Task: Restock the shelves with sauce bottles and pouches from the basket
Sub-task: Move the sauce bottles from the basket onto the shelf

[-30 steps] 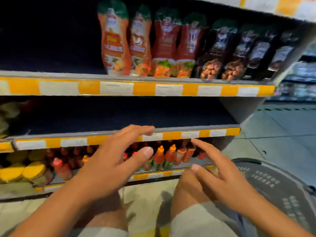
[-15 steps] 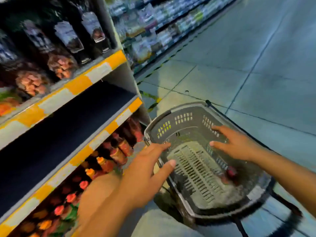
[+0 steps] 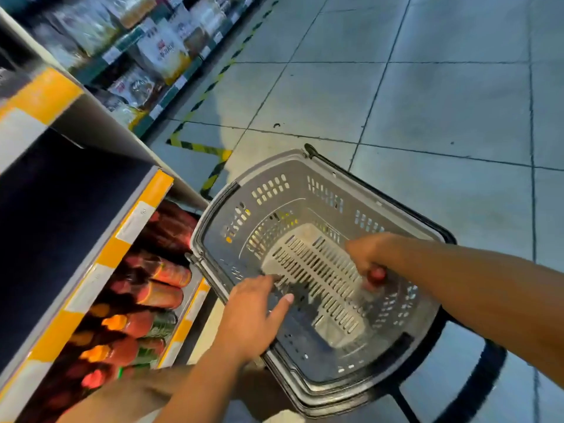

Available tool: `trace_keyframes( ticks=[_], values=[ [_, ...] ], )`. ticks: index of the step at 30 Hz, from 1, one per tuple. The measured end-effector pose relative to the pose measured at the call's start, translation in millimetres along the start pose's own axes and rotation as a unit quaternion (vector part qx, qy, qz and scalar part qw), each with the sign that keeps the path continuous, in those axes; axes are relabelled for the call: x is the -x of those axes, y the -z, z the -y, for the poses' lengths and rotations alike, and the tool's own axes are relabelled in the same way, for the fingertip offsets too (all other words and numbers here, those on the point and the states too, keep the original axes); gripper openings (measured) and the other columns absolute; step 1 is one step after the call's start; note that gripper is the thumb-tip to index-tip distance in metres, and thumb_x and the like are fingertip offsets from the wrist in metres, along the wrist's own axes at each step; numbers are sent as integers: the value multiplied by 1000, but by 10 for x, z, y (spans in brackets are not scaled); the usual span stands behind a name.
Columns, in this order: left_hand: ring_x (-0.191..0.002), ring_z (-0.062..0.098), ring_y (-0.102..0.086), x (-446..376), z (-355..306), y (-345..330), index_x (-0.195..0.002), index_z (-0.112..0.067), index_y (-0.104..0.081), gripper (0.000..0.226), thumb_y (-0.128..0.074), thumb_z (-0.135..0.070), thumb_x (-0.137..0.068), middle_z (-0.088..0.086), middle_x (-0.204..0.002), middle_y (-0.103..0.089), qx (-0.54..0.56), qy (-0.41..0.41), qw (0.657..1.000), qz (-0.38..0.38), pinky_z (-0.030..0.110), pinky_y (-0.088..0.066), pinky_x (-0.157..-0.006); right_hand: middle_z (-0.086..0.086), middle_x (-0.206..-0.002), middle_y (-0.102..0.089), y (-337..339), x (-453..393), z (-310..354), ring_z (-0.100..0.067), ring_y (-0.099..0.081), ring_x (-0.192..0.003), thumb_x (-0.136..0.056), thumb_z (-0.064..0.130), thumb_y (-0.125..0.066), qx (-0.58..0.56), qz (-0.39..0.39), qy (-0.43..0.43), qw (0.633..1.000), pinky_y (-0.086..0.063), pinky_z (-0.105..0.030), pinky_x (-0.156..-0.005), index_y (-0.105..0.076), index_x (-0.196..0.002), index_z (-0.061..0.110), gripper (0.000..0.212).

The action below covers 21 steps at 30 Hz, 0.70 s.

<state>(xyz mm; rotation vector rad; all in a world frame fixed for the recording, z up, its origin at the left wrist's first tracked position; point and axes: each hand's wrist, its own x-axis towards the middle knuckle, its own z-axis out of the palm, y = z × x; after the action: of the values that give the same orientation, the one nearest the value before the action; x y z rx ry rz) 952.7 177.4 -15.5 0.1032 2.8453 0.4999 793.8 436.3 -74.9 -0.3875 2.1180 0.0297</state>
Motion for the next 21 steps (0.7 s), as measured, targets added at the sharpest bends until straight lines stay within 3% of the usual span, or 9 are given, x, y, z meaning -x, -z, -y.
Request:
trace_keyframes(
  ticks=[2, 4, 7, 9, 14, 18, 21],
  values=[
    [-102, 16, -60, -21, 29, -79, -120, -33, -54, 45, -35, -69, -100, -12, -105, -65, -24, -6, 1000, -12, 40, -44, -99, -7, -87, -67, -38, -168, 28, -16, -70, -68, -84, 9, -81, 70, 32, -23, 997, -60, -29, -59, -60, -86, 9, 21],
    [-95, 13, -59, -20, 40, -146, -108, -36, -48, 40, -31, -71, -100, -16, -98, -62, -48, -13, 999, -17, 38, -40, -100, -9, -107, -70, -133, -339, 56, -21, -73, -91, -82, 20, -85, 188, 51, -23, 981, -61, -36, -82, -67, -110, 5, 37],
    [-84, 12, -55, -33, 61, -209, -97, -38, -41, 37, -30, -72, -101, -18, -88, -57, -58, -13, 997, -41, 35, -37, -93, -12, -137, -58, -302, -547, 37, -30, -59, -121, -92, 34, -75, 333, 102, 3, 938, -50, -45, -105, -58, -139, 10, 56],
    [-83, 13, -54, -56, 74, -227, -99, -37, -44, 40, -29, -74, -101, -17, -86, -56, -63, -10, 997, -49, 35, -35, -92, -13, -141, -54, -334, -624, 27, -32, -54, -124, -97, 34, -68, 382, 134, 29, 914, -46, -49, -109, -56, -141, 12, 51],
    [-86, 10, -55, -98, 91, -244, -107, -36, -49, 44, -29, -74, -100, -19, -88, -55, -75, -16, 996, -55, 33, -35, -94, -17, -146, -49, -302, -660, 30, -37, -51, -130, -100, 27, -65, 378, 165, 40, 910, -44, -51, -112, -48, -148, 12, 52],
    [-83, 11, -54, -101, 80, -249, -100, -36, -47, 42, -30, -74, -100, -18, -86, -55, -79, -21, 995, -63, 34, -37, -92, -16, -128, -60, -346, -633, 16, -34, -60, -115, -95, 28, -71, 318, 97, 25, 943, -50, -47, -105, -57, -133, 8, 45],
    [-82, 12, -56, -104, 81, -255, -97, -36, -43, 41, -32, -75, -100, -15, -87, -58, -80, -25, 994, -71, 36, -39, -91, -8, -86, -59, -290, -555, 13, -24, -62, -80, -77, 21, -83, 230, 8, 13, 973, -58, -39, -86, -57, -90, 11, 31]
  ],
)
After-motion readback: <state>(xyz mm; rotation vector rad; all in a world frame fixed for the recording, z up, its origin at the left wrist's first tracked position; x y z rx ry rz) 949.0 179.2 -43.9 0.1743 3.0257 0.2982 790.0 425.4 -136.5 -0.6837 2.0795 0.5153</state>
